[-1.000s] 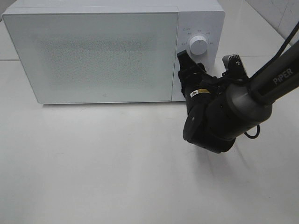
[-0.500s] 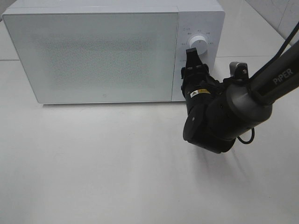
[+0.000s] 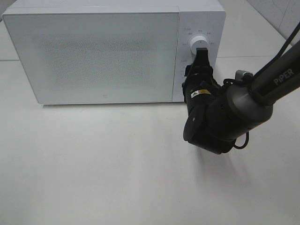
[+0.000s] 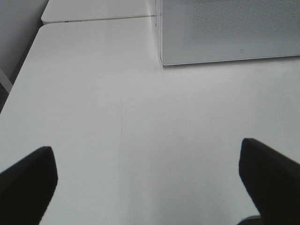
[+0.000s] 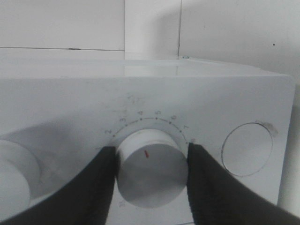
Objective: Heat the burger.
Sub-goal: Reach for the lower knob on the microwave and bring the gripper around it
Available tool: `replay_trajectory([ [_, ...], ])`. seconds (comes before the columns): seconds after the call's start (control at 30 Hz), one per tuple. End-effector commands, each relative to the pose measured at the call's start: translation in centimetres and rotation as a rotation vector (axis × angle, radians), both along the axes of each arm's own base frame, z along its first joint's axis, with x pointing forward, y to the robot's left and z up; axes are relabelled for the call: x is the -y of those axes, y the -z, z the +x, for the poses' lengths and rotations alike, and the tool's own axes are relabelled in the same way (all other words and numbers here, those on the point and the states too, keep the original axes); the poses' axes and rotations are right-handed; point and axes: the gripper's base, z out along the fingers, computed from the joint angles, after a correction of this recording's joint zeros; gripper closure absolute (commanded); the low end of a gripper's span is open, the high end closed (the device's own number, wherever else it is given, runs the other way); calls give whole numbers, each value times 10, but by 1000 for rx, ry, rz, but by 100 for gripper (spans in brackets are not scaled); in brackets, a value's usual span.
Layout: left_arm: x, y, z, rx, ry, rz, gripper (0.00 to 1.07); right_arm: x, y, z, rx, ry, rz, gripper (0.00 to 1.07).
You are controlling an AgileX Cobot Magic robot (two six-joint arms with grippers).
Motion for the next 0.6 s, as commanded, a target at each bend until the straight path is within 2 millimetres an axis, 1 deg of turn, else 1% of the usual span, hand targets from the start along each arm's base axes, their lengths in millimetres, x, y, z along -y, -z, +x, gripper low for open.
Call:
replay_trajectory([
  [0.03, 0, 0, -2, 27, -4, -7, 9, -18, -32, 12, 244, -141, 39, 94],
  [0.1, 0, 0, -2, 27, -4, -7, 9, -18, -32, 12, 245, -140, 58, 94],
  [0.17, 0, 0, -2, 27, -4, -7, 9, -17, -31, 11, 246, -132, 143, 94],
  [0.37, 0, 0, -2, 27, -4, -7, 9, -17, -32, 11, 260, -128, 184, 94],
  [0.43, 0, 0, -2, 27, -4, -7, 9, -17, -34, 11, 281, -126, 230, 94],
  [0.6, 0, 0, -2, 27, -4, -7, 9, -17, -34, 11, 283, -126, 252, 94],
])
